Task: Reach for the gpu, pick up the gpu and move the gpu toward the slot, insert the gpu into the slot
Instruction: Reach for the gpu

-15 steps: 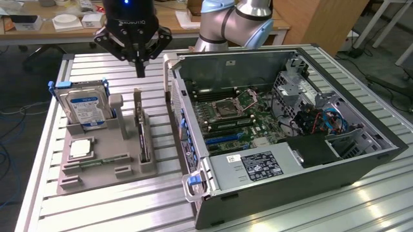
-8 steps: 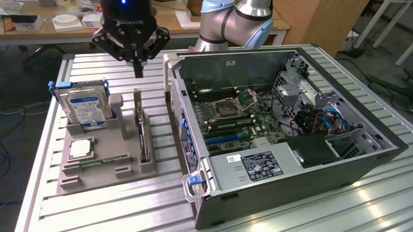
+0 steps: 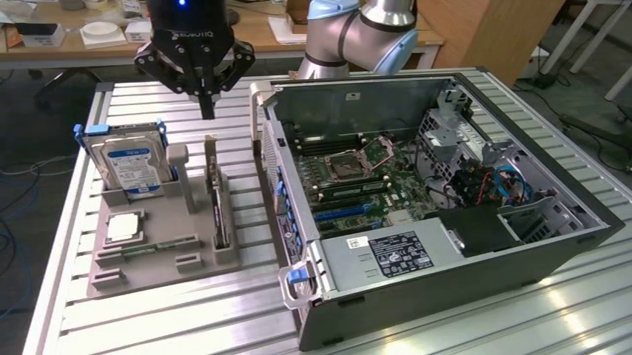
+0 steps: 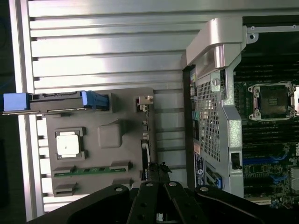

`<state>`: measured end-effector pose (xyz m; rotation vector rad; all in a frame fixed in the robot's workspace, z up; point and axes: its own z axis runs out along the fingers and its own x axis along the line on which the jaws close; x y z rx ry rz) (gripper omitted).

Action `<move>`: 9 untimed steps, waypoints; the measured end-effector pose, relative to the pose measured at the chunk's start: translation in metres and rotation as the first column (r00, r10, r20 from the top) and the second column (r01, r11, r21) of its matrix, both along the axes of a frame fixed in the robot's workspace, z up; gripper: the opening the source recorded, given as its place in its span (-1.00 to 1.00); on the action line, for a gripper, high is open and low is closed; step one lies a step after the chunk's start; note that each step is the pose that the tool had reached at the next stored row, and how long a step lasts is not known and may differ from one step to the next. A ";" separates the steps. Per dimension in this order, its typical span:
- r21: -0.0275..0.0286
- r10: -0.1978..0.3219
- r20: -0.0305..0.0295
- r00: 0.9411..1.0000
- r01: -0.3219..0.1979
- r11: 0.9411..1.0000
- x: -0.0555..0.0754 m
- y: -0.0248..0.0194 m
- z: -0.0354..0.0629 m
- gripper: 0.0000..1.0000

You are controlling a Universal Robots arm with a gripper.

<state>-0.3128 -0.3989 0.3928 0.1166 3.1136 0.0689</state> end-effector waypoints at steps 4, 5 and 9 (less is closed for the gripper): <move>0.000 0.000 0.000 1.000 0.000 1.000 -0.003 0.0000 0.0000 -0.80; 0.000 0.000 0.000 1.000 0.000 1.000 -0.004 0.0000 0.0000 -0.80; 0.000 0.000 0.000 1.000 0.000 1.000 -0.007 0.0000 0.0000 -0.80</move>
